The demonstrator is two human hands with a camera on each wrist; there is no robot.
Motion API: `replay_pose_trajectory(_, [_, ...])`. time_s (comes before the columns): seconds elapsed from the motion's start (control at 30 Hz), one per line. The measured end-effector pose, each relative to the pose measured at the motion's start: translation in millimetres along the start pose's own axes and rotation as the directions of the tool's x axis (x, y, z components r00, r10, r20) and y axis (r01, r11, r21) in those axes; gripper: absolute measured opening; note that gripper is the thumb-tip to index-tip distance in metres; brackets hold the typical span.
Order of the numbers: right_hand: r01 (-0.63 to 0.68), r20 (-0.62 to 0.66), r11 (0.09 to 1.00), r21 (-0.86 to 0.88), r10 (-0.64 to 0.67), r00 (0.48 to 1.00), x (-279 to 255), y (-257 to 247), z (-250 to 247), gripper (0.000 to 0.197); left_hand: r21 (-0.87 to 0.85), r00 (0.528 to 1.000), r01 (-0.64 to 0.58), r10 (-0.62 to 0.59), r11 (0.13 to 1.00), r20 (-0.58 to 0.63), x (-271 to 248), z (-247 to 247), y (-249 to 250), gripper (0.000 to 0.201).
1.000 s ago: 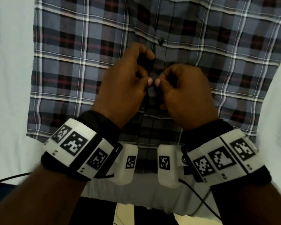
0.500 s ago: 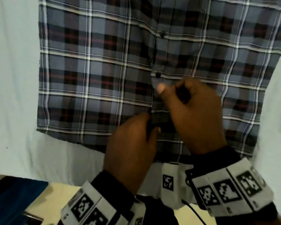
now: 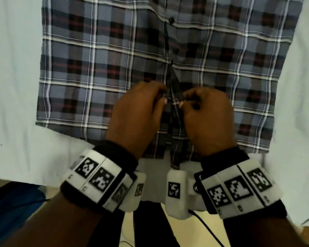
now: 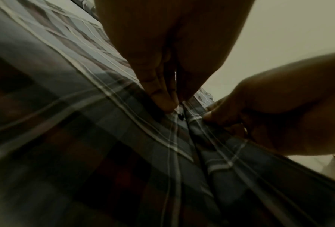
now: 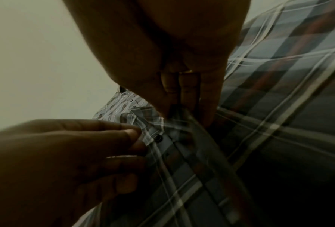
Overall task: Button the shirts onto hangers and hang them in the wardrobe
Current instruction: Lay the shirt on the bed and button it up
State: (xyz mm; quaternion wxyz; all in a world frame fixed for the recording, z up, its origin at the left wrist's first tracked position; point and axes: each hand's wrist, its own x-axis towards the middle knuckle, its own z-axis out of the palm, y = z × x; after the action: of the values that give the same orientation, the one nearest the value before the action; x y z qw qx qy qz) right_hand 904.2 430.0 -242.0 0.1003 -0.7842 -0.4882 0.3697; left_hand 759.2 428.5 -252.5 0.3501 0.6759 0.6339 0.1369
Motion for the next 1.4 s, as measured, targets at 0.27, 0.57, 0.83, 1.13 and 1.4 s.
replay_pose_trajectory(0.27, [0.007, -0.065, 0.997, 0.081, -0.002, 0.998, -16, -3, 19, 0.009, 0.051, 0.999, -0.015, 0.013, 0.999, 0.040, 9, 13, -5, 0.005])
replay_pose_trajectory(0.57, [0.093, -0.194, 0.995, 0.047, -0.082, 0.978, -29, -11, 34, 0.006, -0.503, 0.973, 0.212, -0.133, 0.838, 0.188, 4, -7, -19, 0.008])
replay_pose_trajectory(0.83, [0.111, -0.282, 0.966, 0.232, -0.042, 0.958, -33, -9, 40, 0.008, -0.527, 0.961, 0.264, -0.173, 0.808, 0.217, 10, -8, -19, 0.012])
replay_pose_trajectory(1.13, [0.230, -0.156, 0.967, 0.108, -0.212, 0.965, -27, -3, 33, 0.016, -0.560, 0.958, 0.275, -0.170, 0.782, 0.233, 13, -14, -22, 0.024])
replay_pose_trajectory(1.4, [0.086, 0.031, 0.931, 0.354, -0.104, 0.994, -18, 7, 17, 0.007, -0.523, 0.952, 0.271, -0.143, 0.808, 0.272, 16, -10, -28, 0.005])
